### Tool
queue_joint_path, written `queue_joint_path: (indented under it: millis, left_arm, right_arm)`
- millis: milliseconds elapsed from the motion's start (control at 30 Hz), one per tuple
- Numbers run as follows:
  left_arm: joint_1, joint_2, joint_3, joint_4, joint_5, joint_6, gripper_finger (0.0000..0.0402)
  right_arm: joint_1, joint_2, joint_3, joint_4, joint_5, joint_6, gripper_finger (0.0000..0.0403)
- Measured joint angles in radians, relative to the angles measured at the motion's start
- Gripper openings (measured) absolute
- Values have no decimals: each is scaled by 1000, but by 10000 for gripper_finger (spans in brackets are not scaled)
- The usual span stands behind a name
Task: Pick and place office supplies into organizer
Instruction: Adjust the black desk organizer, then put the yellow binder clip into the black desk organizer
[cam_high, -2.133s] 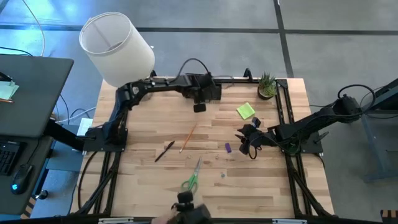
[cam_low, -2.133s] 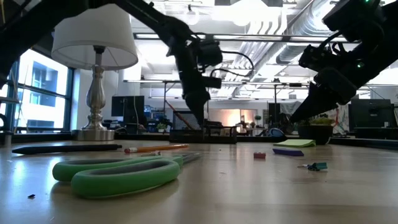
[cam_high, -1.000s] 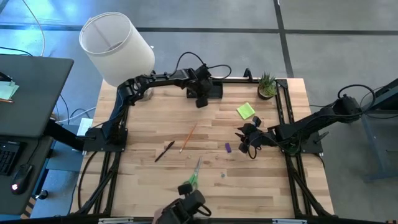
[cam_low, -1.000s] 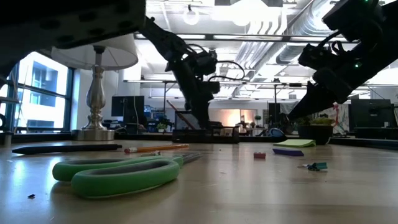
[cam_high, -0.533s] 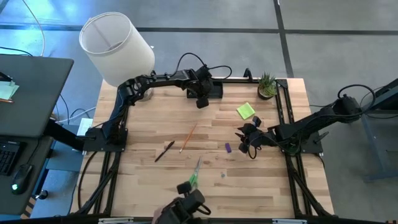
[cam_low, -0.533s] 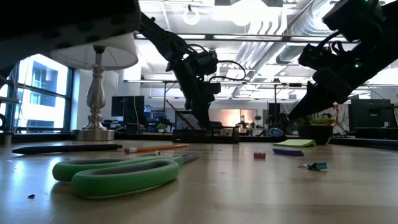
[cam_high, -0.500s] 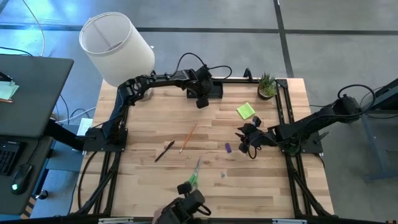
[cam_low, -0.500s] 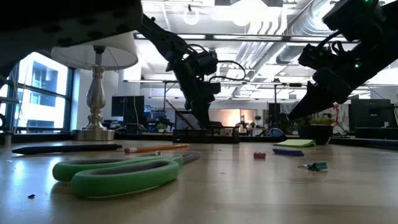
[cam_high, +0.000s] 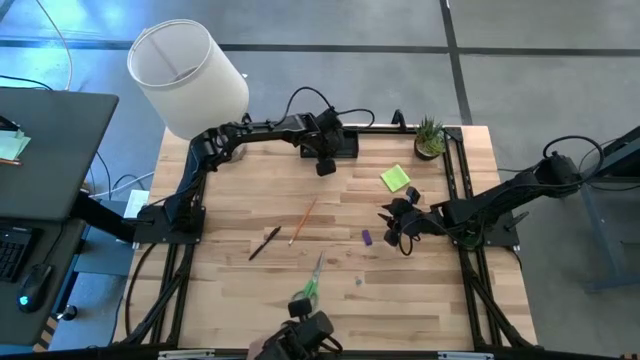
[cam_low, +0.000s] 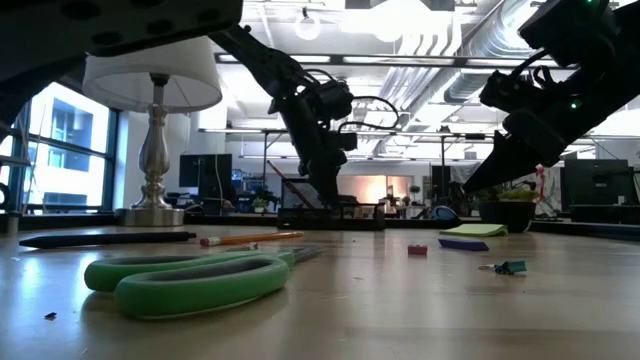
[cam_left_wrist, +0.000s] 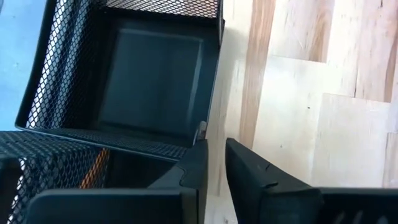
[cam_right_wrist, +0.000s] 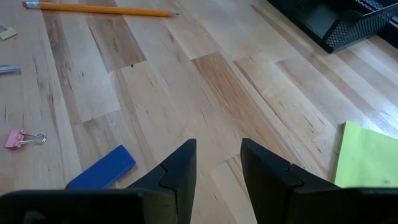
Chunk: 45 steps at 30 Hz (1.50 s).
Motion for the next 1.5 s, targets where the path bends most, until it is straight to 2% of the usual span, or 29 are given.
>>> queue_joint_path:
  millis: [300, 533, 800, 1000, 1233, 1500]
  left_arm:
    - [-1, -1, 0, -37, 5, -7, 79]
    - [-12, -8, 7, -70, 6, -9, 82]
    - [-60, -15, 193, -259, 7, -11, 79]
    - [-130, -15, 273, -394, 6, -38, 65]
    - [-236, -13, 258, -616, -90, -113, 29]
    - [-335, -59, 90, -682, -97, -193, 1]
  right_arm:
    - [0, 0, 0, -7, 0, 0, 119]
    - [0, 0, 0, -7, 0, 0, 119]
    - [0, 0, 0, -8, -9, 9, 119]
    - [0, 0, 0, -30, -62, 39, 119]
    - [17, 0, 0, -91, -92, 107, 119]
    - [87, 0, 0, -98, -50, 158, 119]
